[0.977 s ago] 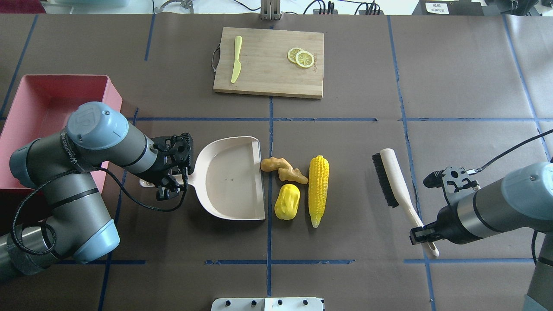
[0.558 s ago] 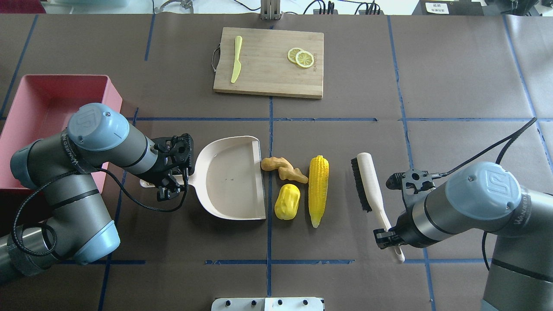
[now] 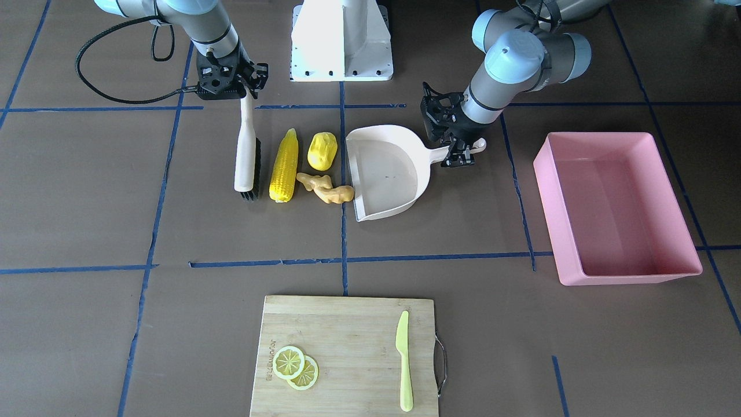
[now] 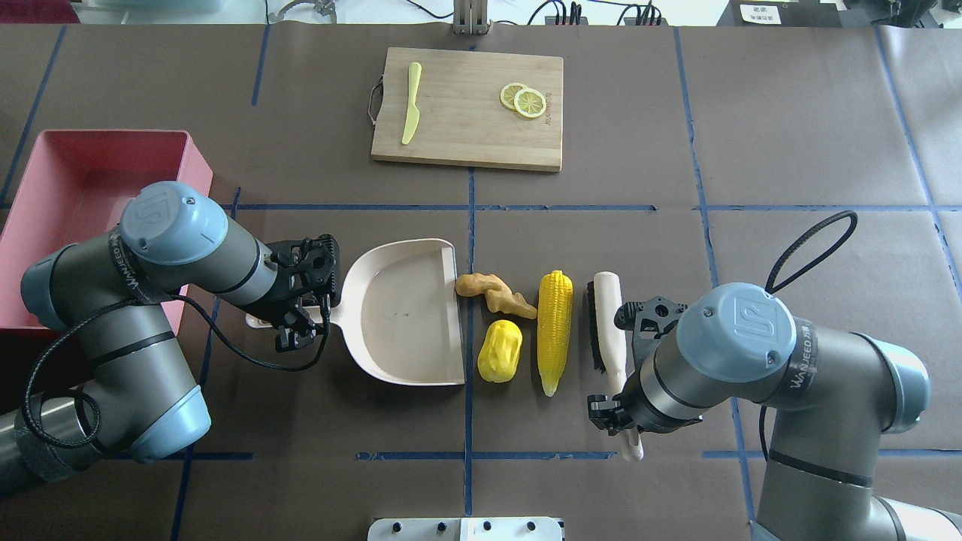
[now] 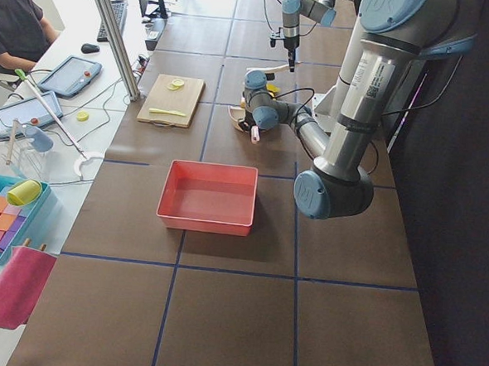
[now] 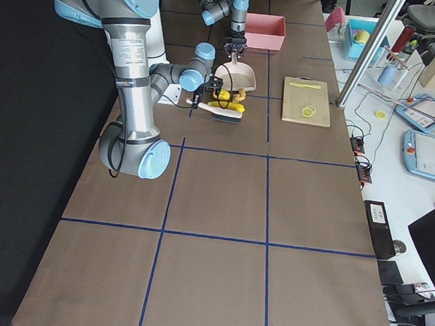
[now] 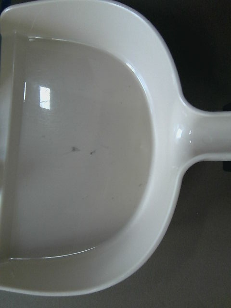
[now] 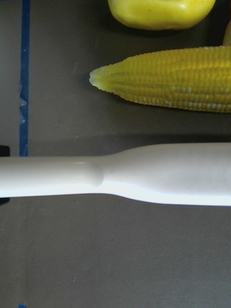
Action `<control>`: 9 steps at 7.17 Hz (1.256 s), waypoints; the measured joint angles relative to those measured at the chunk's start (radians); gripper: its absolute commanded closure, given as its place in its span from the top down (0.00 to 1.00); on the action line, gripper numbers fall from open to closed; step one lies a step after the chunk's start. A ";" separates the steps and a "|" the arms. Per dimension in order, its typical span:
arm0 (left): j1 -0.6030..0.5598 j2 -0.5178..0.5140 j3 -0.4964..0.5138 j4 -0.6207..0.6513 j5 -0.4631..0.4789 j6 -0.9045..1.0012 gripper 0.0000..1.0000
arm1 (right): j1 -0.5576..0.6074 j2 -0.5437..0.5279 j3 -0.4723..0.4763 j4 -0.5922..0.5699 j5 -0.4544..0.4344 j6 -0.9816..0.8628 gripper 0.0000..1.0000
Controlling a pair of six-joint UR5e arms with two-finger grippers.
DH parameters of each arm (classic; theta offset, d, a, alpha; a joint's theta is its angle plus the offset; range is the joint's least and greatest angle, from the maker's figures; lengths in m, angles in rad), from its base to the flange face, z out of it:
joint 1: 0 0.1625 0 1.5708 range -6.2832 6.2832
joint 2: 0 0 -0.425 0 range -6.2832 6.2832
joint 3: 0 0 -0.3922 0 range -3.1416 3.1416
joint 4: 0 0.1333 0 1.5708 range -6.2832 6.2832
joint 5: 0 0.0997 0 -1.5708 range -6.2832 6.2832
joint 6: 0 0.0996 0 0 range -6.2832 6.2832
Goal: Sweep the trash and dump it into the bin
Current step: 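Sweep the corn, potato and ginger into the dustpan with the right-held brush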
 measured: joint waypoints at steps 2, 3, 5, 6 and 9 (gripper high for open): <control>0.000 -0.001 0.000 0.001 0.000 -0.001 0.14 | -0.036 0.033 -0.021 -0.004 -0.028 0.046 0.00; 0.000 -0.003 0.001 0.001 0.001 -0.001 0.13 | -0.052 0.063 -0.039 -0.015 -0.040 0.051 0.00; 0.002 -0.019 0.001 0.018 0.025 -0.002 0.09 | -0.063 0.150 -0.075 -0.078 -0.052 0.052 0.00; 0.005 -0.031 0.001 0.035 0.034 -0.004 0.08 | -0.064 0.179 -0.089 -0.094 -0.058 0.048 0.00; 0.020 -0.052 0.003 0.054 0.048 -0.011 0.08 | -0.065 0.243 -0.139 -0.102 -0.075 0.038 0.00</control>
